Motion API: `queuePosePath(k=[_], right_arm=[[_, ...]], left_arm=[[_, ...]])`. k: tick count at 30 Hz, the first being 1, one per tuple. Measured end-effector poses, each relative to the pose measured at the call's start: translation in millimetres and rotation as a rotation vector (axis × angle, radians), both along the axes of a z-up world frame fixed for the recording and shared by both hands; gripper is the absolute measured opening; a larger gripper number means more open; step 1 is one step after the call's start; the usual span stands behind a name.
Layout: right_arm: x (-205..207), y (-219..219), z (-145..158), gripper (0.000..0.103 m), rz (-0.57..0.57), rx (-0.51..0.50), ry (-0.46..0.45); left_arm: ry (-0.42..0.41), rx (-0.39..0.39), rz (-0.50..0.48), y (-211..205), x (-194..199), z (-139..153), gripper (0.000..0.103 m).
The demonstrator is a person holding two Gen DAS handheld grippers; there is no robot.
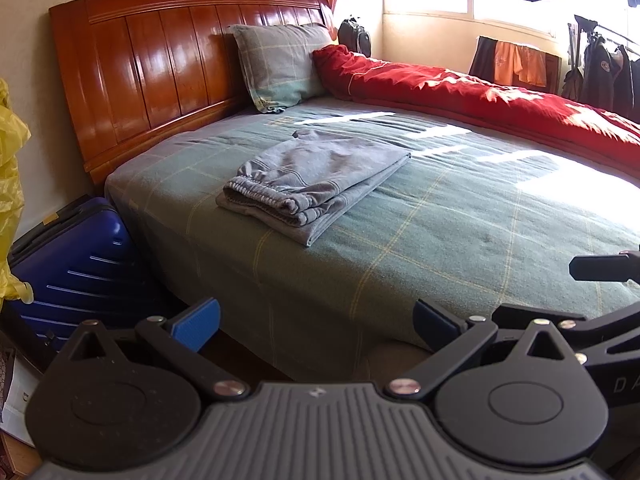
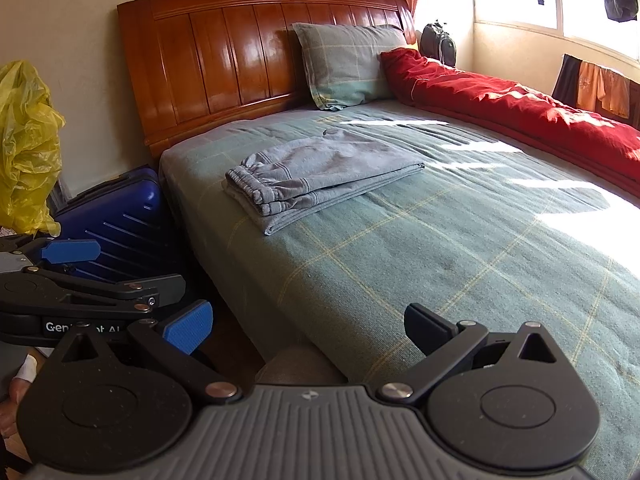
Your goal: Fold clothes
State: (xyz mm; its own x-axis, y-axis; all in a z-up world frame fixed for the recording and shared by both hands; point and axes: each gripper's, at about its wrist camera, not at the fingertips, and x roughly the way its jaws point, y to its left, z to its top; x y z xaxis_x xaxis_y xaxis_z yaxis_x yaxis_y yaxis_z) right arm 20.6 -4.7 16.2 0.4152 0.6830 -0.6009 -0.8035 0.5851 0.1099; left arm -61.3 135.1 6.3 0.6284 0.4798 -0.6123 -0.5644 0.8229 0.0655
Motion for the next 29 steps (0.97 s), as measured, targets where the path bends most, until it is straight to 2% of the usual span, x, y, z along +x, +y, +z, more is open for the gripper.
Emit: queuePosePath(k=[4, 29], right_arm=[[-0.5, -0.4, 0.2, 0.103, -0.001, 0.000, -0.001], [-0.4, -0.5, -1.1, 0.103, -0.002, 0.003, 0.005]], left_arm=[[0.006, 0.019, 0.000, -2.5, 0.9, 1.0, 0.102], [0.004, 0.010, 0.007, -1.1, -0.2, 0.0, 0.102]])
